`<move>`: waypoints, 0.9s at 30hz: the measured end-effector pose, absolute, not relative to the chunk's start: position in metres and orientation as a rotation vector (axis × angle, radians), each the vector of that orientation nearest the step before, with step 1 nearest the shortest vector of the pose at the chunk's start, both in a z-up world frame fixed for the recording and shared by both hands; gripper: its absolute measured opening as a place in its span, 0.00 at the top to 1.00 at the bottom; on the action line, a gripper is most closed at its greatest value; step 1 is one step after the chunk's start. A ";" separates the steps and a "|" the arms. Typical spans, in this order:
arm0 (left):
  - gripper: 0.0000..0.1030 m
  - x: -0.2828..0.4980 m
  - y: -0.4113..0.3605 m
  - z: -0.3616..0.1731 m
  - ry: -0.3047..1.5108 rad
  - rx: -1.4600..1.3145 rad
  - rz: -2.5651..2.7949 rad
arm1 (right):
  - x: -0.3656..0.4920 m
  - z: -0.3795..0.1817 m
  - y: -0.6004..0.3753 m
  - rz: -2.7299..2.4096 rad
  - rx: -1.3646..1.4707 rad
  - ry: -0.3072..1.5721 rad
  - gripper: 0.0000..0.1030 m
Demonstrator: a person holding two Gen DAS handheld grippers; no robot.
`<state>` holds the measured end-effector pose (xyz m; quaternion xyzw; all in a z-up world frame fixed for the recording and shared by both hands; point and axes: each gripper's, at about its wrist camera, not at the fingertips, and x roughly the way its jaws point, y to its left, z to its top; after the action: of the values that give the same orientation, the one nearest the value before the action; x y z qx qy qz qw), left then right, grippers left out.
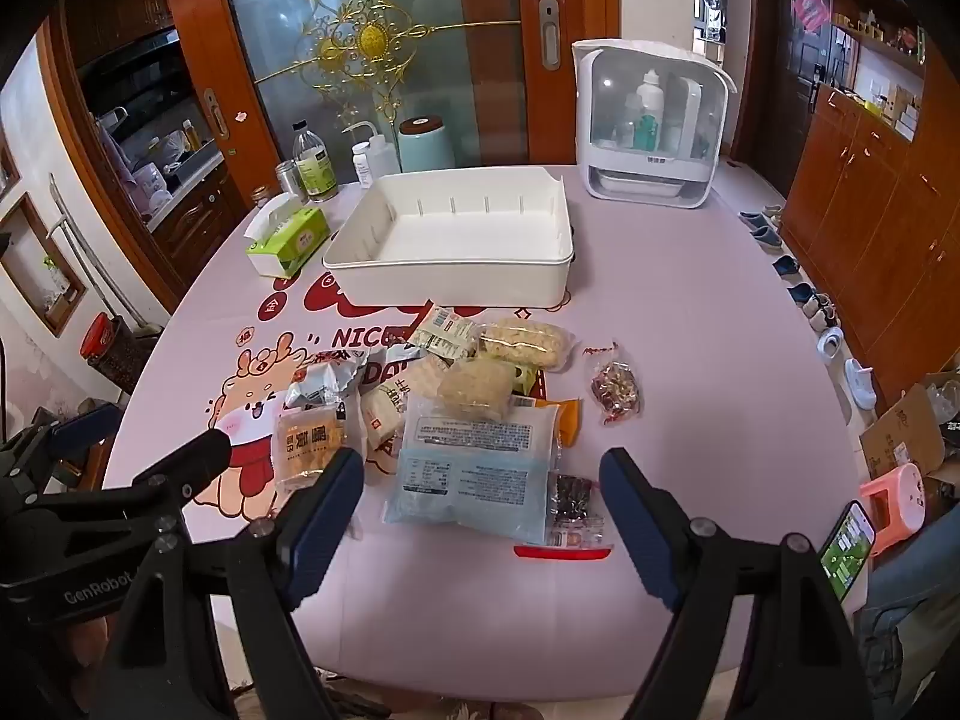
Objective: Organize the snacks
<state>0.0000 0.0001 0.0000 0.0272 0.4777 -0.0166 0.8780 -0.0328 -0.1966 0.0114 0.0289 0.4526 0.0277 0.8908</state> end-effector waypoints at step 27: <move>0.03 0.001 0.000 0.000 0.990 0.063 -0.027 | -0.036 0.005 -0.195 0.067 0.076 0.947 0.21</move>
<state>0.0008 0.0000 0.0003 0.0302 0.4749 -0.0130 0.8794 -0.0361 -0.1947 0.0045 0.0366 0.4560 0.0322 0.8886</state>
